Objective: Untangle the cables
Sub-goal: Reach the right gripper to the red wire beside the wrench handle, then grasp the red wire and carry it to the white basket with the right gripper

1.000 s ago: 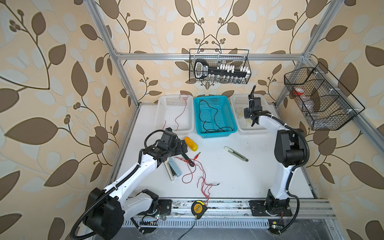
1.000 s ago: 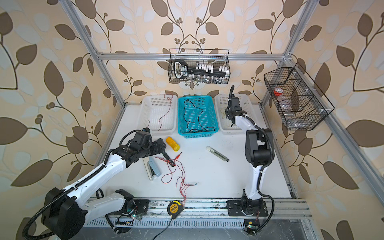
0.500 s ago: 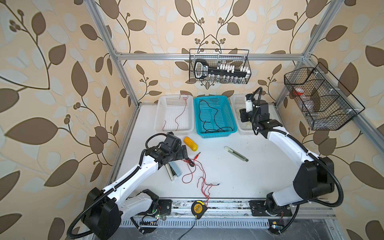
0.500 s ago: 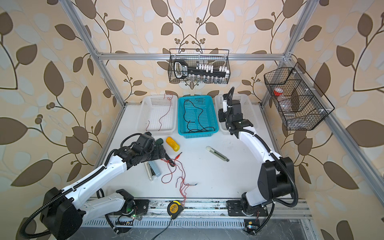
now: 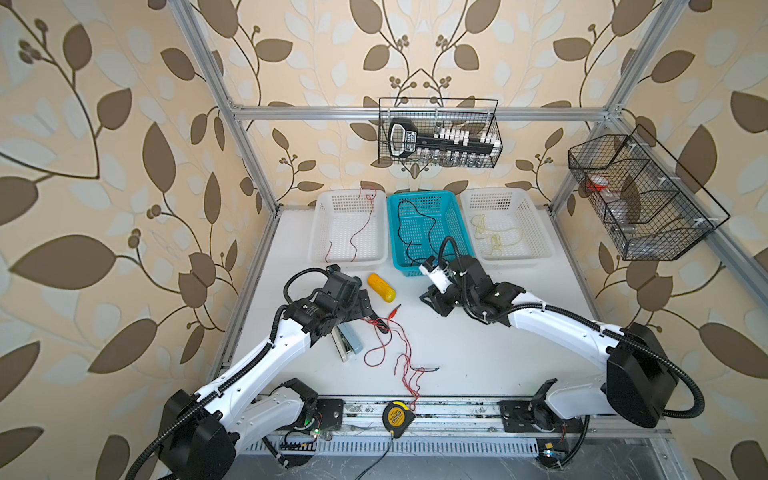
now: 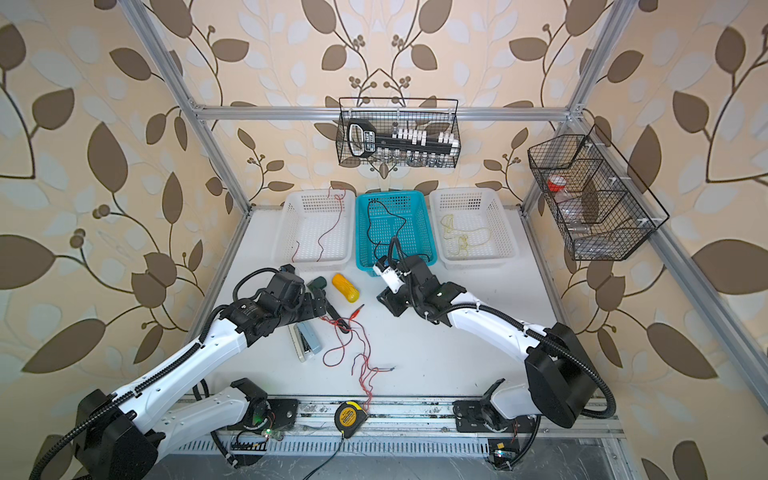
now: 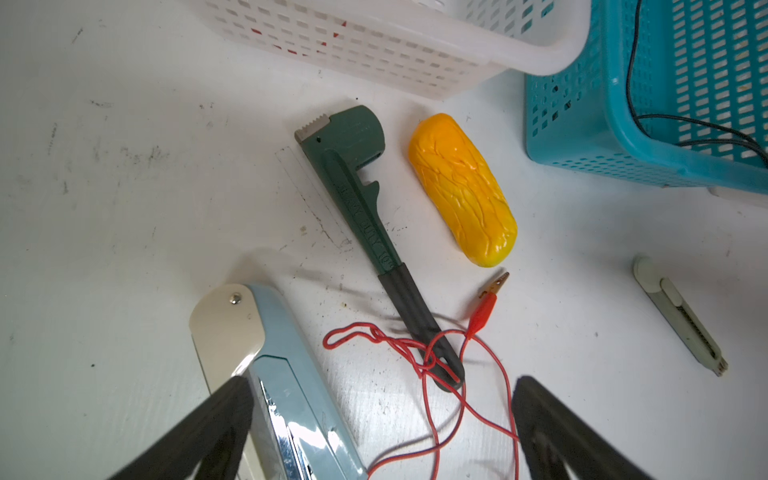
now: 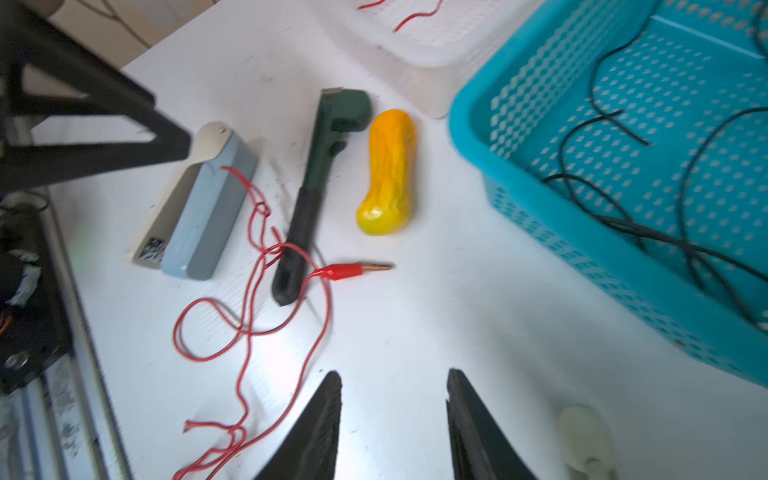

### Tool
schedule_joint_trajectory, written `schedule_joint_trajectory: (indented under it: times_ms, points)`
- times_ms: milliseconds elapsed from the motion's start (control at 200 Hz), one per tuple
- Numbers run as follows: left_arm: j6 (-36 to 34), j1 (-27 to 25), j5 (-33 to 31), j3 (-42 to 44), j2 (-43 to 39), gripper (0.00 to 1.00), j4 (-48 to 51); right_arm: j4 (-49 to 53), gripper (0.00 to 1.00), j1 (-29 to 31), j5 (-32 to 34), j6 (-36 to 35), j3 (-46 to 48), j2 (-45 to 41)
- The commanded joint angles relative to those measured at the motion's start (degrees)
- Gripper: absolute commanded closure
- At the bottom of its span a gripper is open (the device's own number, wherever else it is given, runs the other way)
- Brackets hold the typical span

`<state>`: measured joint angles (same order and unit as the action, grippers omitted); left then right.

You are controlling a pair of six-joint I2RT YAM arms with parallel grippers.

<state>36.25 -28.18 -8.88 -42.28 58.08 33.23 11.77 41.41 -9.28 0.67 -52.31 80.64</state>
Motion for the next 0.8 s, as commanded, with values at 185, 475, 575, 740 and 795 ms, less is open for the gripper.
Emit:
schedule_joint_trajectory:
  times_ms: [185,475,575,740,795]
  points:
    - [1.6,-0.4,-5.0,2.6,-3.7,0.01,-0.3,0.0,0.56,8.6,0.3,1.3,1.0,4.9]
    - [2.2,-0.4,-5.8,4.7,-7.0,0.01,0.1,-3.8,0.56,12.9,-0.1,3.5,-0.1,12.9]
    - [2.1,-0.4,-6.0,4.8,-7.2,0.01,0.1,-4.6,0.56,13.6,0.0,3.8,-0.9,15.4]
    - [1.9,-0.4,-6.3,5.1,-7.8,0.01,0.1,-4.8,0.73,13.9,-0.3,4.1,-2.7,18.9]
    - [1.9,-0.4,-6.4,5.1,-8.0,0.01,0.1,-4.4,0.90,13.8,-0.7,3.8,-3.3,19.2]
